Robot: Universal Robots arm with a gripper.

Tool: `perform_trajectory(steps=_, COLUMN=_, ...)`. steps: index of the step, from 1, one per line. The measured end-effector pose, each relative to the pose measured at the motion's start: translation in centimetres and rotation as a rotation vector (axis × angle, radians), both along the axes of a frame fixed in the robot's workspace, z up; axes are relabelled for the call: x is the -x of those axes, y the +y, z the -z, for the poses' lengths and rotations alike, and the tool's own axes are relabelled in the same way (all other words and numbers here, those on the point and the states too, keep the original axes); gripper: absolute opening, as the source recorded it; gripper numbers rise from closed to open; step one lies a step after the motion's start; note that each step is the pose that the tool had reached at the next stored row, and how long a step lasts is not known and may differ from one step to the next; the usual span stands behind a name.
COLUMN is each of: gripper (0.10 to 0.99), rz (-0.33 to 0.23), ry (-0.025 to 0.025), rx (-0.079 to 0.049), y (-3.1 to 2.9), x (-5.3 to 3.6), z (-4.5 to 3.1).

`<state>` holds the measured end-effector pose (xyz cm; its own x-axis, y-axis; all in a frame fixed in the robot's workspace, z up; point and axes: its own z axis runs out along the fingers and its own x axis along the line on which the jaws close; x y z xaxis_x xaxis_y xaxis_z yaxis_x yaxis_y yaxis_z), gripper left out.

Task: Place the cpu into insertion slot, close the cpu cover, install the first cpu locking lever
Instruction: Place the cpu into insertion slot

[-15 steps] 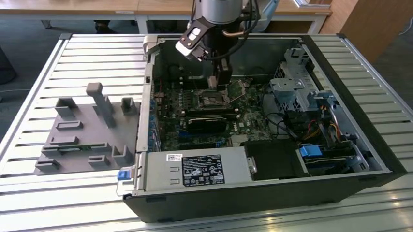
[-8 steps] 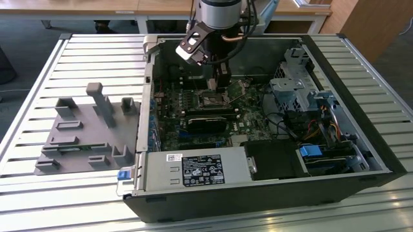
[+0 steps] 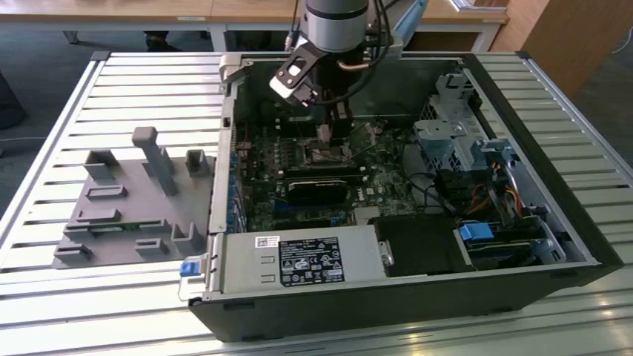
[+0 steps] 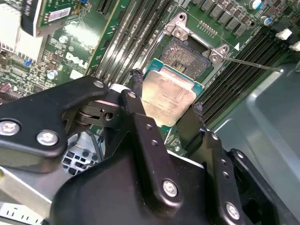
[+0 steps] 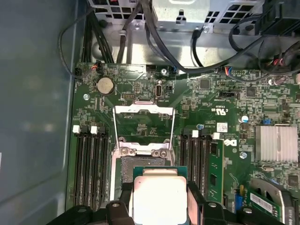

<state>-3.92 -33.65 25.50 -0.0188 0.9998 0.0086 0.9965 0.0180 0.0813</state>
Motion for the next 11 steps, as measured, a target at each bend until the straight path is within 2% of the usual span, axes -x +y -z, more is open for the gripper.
perform_trajectory(steps=11, gripper=0.537, rz=0.005, ry=0.0011, rx=0.0, y=0.72, x=0.23, z=1.17)
